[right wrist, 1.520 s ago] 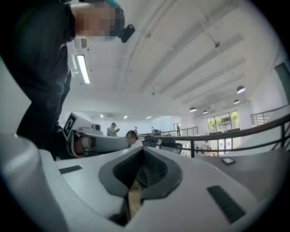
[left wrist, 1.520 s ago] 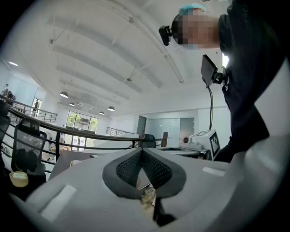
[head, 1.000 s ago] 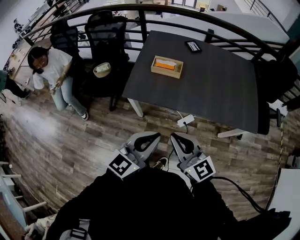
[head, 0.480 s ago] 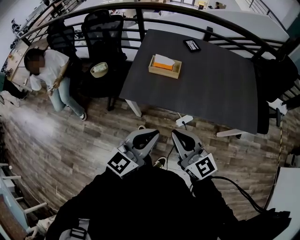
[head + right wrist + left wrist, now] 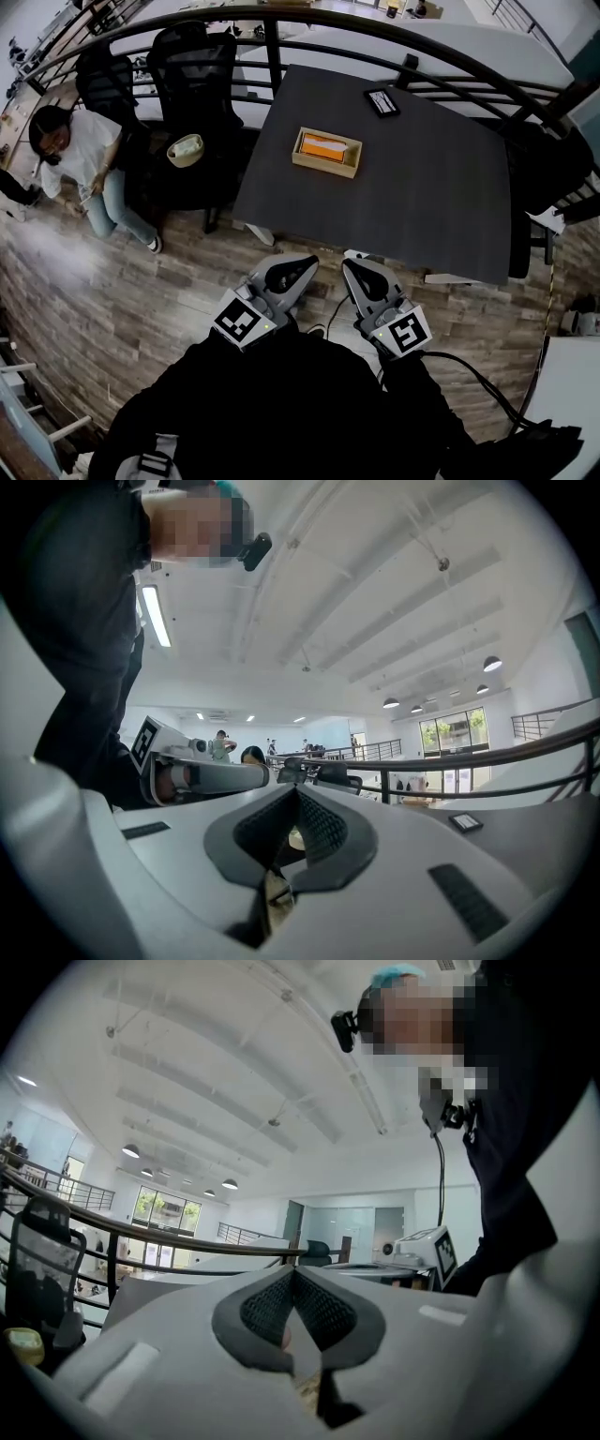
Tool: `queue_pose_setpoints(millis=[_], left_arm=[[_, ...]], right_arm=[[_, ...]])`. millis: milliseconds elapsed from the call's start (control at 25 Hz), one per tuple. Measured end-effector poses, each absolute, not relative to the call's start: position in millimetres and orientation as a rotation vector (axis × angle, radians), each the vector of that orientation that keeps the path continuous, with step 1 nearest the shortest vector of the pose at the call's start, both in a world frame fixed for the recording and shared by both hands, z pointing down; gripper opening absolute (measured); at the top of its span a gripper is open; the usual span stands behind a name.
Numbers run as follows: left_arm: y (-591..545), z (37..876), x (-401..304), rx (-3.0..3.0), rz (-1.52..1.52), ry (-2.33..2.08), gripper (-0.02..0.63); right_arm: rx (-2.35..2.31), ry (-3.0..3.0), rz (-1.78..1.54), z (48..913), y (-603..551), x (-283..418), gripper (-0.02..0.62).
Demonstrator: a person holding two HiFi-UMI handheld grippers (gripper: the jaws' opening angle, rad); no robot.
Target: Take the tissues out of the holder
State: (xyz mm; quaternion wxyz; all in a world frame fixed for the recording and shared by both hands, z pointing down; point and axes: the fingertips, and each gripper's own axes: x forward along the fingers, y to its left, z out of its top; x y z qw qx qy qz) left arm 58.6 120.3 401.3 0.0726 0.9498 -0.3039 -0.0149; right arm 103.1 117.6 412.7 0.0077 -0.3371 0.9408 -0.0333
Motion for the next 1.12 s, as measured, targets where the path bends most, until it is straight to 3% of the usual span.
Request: queue_pose_setpoints(millis=[480,1120], left_arm=[[-15,403,2,2.855,-0.073,-0.831,-0.015],[-124,427,-32,2.87,-0.075,-0.886,-0.015]], right_arm=[[-1.138,3.016,-0.179,429,-17,49,0.003],[-1.222,3.436,-0.288,548,-183,49,0.003]])
